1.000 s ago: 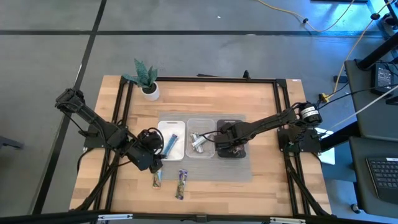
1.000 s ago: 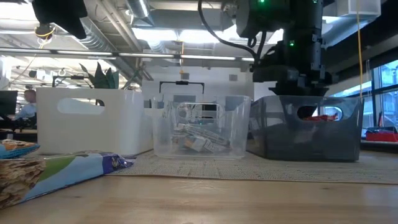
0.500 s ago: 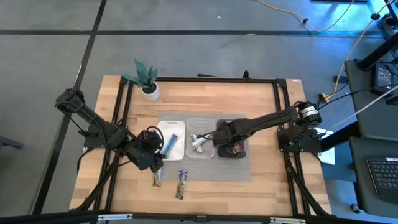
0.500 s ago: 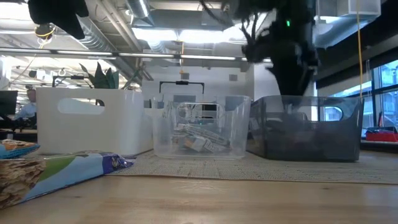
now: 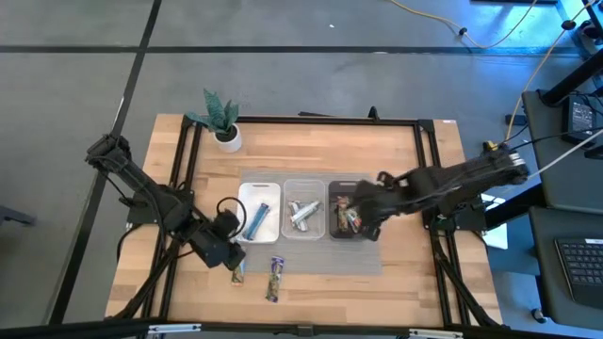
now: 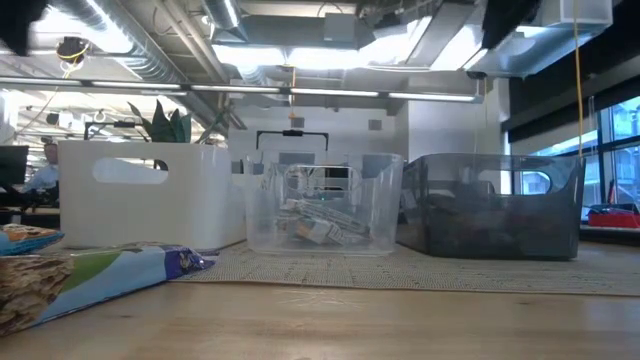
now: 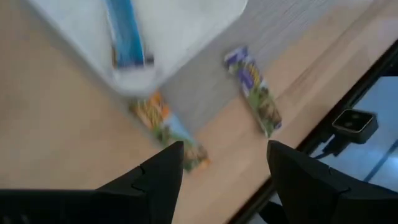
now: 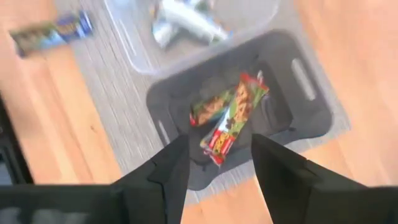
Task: Pick and place Granola Bars by type
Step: Put the orange granola bar into the transparent bin
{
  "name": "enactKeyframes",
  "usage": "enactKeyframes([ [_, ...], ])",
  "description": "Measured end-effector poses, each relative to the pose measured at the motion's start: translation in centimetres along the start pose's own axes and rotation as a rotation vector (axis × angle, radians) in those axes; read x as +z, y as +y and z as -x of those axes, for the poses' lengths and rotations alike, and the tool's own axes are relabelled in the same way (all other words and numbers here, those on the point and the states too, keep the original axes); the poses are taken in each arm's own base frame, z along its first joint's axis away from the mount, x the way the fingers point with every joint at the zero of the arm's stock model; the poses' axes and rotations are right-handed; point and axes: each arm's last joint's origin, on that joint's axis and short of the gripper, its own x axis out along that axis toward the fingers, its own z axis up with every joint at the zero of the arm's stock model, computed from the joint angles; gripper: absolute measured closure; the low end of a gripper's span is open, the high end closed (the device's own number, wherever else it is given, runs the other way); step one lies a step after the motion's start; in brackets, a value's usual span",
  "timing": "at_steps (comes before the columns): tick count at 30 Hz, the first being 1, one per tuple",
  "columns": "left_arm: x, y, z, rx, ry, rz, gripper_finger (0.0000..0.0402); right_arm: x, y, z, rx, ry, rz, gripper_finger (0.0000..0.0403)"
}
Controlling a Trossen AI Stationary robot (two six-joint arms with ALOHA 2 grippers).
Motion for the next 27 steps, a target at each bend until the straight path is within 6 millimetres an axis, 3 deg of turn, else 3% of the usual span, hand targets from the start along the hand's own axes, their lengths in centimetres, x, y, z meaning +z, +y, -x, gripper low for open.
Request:
enactKeyframes([
  [7, -3.6, -0.4, -2.9, 0.117, 0.031, 0.176, 0.018, -1.3, -1.2, 3.6, -0.016, -0.182, -0.031, 0.0229],
  [11, -4.6, -0.5, -5.2, 0.168, -0.085, 0.264, 0.018, -1.4, -1.3, 3.8, -0.021, -0.191, 0.013, 0.0229],
  [19, -5.1, -1.3, -9.8, 0.313, -0.14, 0.326, 0.018, -1.3, -1.0, 3.3, -0.041, -0.18, 0.074, 0.0229],
  [27, -5.0, -1.5, -12.3, 0.438, -0.122, 0.349, 0.018, -1.3, -1.0, 3.3, -0.042, -0.18, 0.078, 0.0229],
])
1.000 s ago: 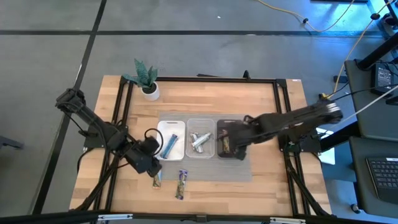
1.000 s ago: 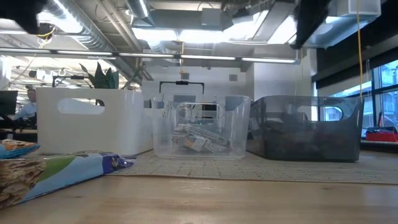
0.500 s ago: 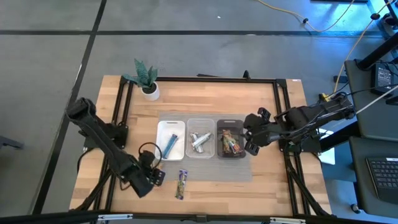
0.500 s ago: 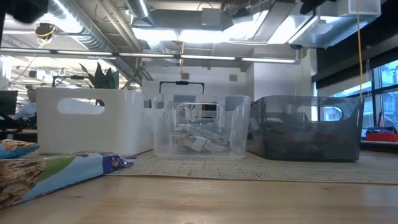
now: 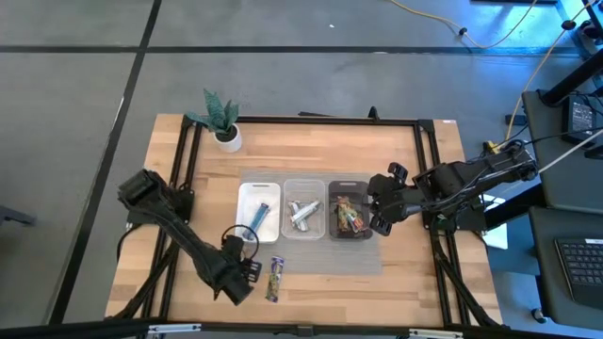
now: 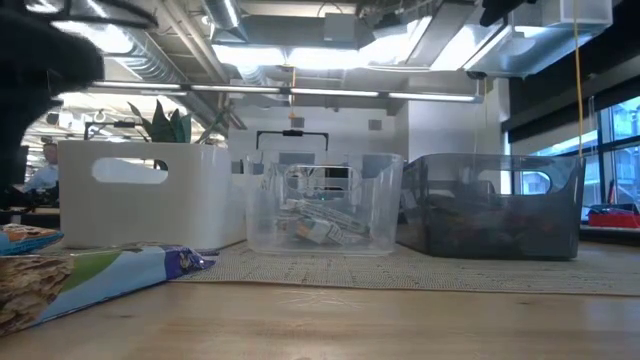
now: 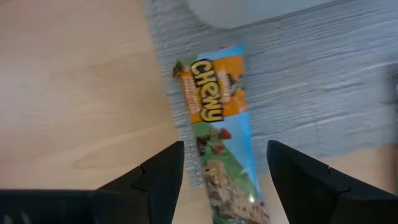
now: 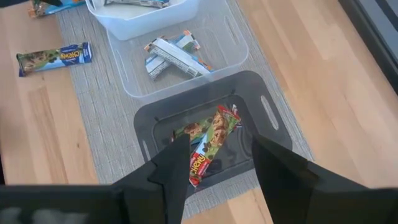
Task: Pick and place Granola Bars by type
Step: Put the orange granola bar into the transparent bin
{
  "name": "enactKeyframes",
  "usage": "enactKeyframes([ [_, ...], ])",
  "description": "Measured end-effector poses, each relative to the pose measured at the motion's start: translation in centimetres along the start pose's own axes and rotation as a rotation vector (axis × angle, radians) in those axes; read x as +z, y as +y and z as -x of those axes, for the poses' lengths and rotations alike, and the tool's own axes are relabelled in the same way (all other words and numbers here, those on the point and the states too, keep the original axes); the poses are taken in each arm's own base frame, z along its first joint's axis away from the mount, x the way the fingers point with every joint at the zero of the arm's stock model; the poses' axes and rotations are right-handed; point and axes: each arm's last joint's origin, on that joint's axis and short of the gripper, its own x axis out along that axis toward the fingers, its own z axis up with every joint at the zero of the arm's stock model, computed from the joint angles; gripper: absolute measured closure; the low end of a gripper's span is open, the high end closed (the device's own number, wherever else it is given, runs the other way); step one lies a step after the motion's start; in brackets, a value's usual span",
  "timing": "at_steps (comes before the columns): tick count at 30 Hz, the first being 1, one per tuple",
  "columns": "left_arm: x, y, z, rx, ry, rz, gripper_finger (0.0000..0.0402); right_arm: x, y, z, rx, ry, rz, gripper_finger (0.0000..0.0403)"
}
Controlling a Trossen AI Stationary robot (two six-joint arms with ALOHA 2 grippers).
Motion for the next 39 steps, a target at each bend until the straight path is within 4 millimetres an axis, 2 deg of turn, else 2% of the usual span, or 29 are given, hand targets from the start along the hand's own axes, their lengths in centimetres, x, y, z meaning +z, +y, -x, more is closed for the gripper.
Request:
enactKeyframes([
  [6, -0.4, -0.2, -1.2, 0.052, 0.028, 0.044, 0.018, 0.0, 0.0, 0.0, -0.001, 0.001, 0.001, 0.0229],
  [12, -0.7, -0.3, -1.3, 0.051, 0.058, 0.052, 0.0188, 0.0, 0.0, 0.0, -0.001, 0.001, 0.022, 0.0229],
  [22, -0.8, -0.3, -1.3, 0.056, 0.076, 0.05, 0.0282, -0.1, -0.1, 0.0, -0.006, 0.008, 0.054, 0.0229],
  [25, -0.9, -0.2, -1.0, 0.045, 0.083, 0.037, 0.0295, -0.3, -0.2, 0.0, -0.022, 0.03, 0.066, 0.0229],
  [33, -1.3, 1.7, 2.9, 0.02, 0.192, 0.036, 0.029, -0.5, -0.4, 0.0, -0.039, 0.054, 0.071, 0.0229],
  [36, -0.9, 2.5, 5.1, -0.067, 0.183, 0.047, 0.0295, -0.6, -0.4, 0.0, -0.04, 0.055, 0.072, 0.0229],
  [39, 0.3, 3.1, 7.4, -0.226, 0.114, 0.065, 0.0295, -0.6, -0.4, 0.0, -0.042, 0.057, 0.073, 0.0229],
])
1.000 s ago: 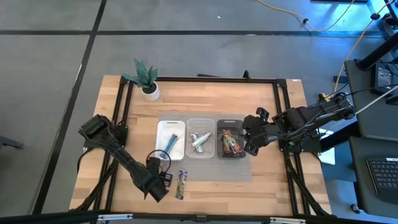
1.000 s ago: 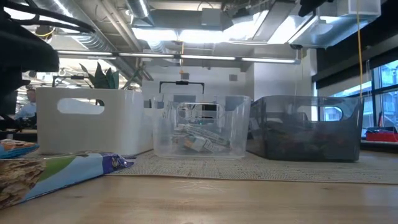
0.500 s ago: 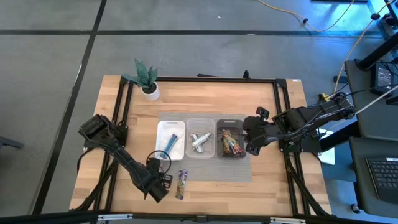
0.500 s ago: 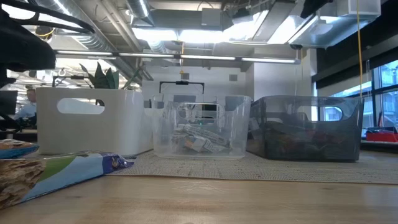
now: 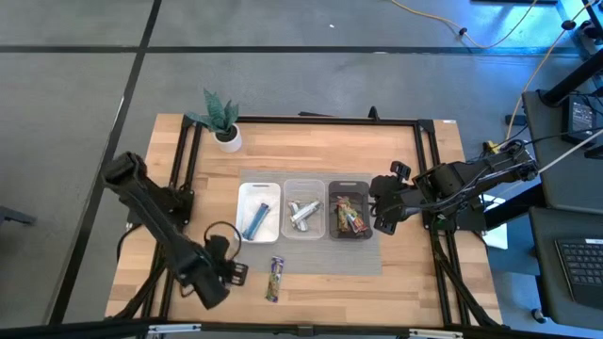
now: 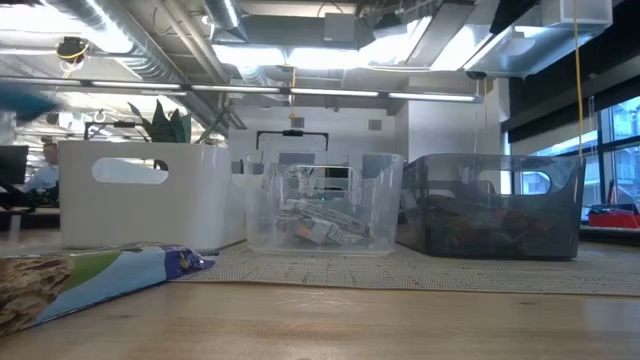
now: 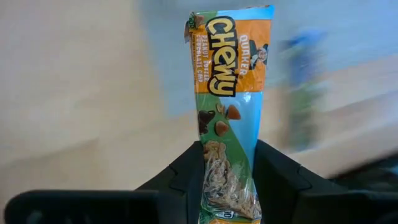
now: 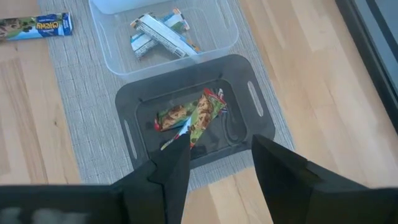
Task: Pick and place Granola Bars by type
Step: Put the orange granola bar into the transparent bin
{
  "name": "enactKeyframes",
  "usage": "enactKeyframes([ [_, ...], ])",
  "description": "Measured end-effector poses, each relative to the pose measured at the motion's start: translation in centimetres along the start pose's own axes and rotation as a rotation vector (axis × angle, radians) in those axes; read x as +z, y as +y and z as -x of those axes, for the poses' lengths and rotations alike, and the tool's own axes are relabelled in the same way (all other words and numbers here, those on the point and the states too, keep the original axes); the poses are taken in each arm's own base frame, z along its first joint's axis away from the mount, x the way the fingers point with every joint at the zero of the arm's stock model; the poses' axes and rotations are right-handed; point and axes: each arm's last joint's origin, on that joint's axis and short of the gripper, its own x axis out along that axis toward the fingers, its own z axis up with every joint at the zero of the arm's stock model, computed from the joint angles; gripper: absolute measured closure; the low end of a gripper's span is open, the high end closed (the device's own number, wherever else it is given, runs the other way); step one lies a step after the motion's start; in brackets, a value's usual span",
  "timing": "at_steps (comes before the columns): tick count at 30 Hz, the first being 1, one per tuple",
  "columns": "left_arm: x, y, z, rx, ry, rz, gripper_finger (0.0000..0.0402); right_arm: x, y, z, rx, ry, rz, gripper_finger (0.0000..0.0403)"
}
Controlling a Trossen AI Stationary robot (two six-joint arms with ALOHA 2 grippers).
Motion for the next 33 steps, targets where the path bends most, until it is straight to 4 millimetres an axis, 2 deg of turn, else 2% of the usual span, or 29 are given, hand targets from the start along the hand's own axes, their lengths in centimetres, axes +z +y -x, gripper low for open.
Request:
enactKeyframes([
  [7, 3.5, -1.4, 4.9, -0.406, -0.249, -0.104, 0.0296, 0.0, 0.0, 0.0, 0.0, 0.0, 0.0, 0.0229],
  [10, 5.3, -3.2, 5.7, -0.502, -0.322, -0.19, 0.0297, 0.0, 0.0, 0.0, 0.0, 0.0, 0.0, 0.0229],
  [15, 8.6, -7.5, 5.8, -0.65, -0.403, -0.375, 0.0297, 0.0, 0.0, 0.0, 0.001, -0.001, -0.001, 0.0229],
  [19, 11.5, -9.4, 4.4, -0.637, -0.431, -0.451, 0.0297, 0.0, 0.0, 0.0, 0.001, -0.001, -0.011, 0.0229],
  [23, 13.9, -10.1, 2.1, -0.539, -0.412, -0.443, 0.0297, 0.0, 0.0, 0.0, 0.001, -0.001, -0.024, 0.0229],
  [33, 17.4, -11.2, -4.3, -0.355, -0.321, -0.418, 0.0297, 0.0, 0.0, 0.0, -0.004, -0.005, -0.027, 0.0229],
])
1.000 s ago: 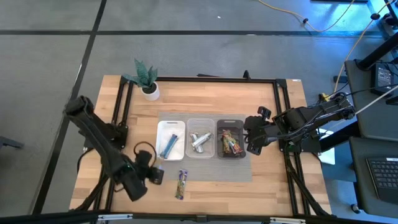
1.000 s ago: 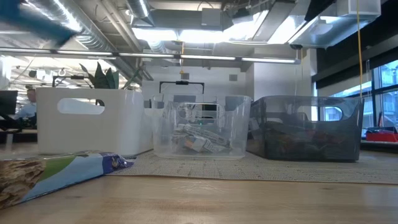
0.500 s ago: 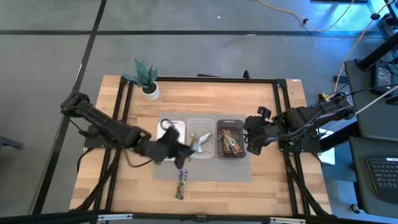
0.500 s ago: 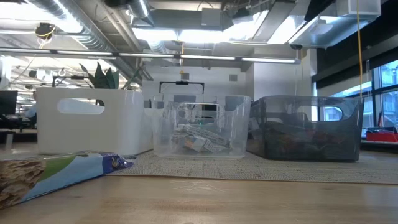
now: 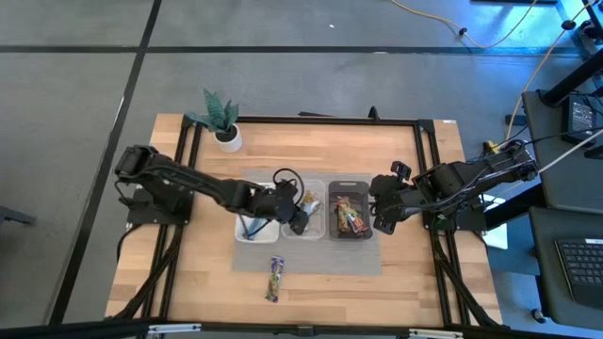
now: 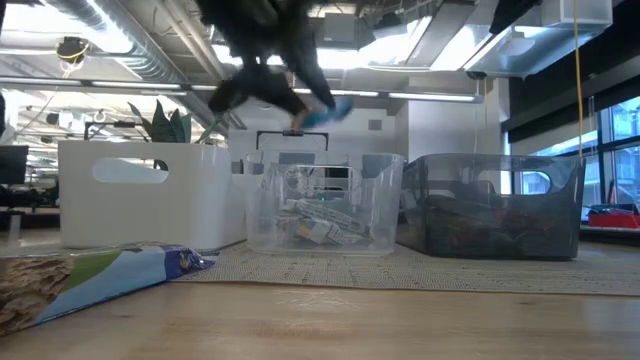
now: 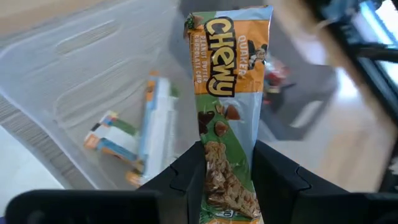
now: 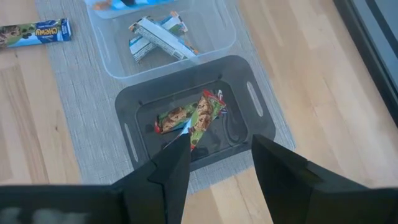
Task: Pick and place Granola Bars by type
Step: Put the orange granola bar into the transparent bin
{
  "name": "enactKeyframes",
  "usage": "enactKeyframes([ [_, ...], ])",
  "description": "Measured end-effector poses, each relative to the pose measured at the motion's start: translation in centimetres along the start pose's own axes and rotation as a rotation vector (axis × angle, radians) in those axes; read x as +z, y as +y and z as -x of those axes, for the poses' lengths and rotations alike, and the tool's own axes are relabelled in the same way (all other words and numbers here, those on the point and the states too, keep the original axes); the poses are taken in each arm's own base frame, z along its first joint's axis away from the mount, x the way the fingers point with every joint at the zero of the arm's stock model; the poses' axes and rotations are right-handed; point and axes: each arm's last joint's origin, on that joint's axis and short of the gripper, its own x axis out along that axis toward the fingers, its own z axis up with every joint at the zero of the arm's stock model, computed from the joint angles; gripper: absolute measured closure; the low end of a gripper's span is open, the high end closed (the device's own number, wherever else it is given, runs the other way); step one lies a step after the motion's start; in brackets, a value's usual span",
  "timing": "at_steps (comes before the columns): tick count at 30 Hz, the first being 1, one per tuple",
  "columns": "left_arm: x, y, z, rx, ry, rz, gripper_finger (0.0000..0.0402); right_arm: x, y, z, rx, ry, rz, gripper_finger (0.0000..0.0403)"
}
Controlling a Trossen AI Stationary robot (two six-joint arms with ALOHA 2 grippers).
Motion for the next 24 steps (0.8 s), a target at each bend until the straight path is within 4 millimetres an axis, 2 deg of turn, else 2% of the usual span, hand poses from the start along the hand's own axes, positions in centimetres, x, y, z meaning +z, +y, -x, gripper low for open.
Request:
enactKeyframes([
  [6, -0.1, 1.3, -3.0, 0.068, 0.063, 0.037, 0.0297, 0.0, 0.0, 0.0, -0.001, -0.001, -0.001, 0.0229],
  [11, -0.3, 2.0, -4.5, 0.102, 0.1, 0.042, 0.0297, 0.0, 0.0, 0.0, -0.001, -0.001, -0.001, 0.0229],
  [24, -0.3, 2.2, -4.9, 0.096, 0.131, 0.057, 0.0282, 0.0, 0.0, 0.0, -0.002, -0.001, 0.002, 0.0229],
])
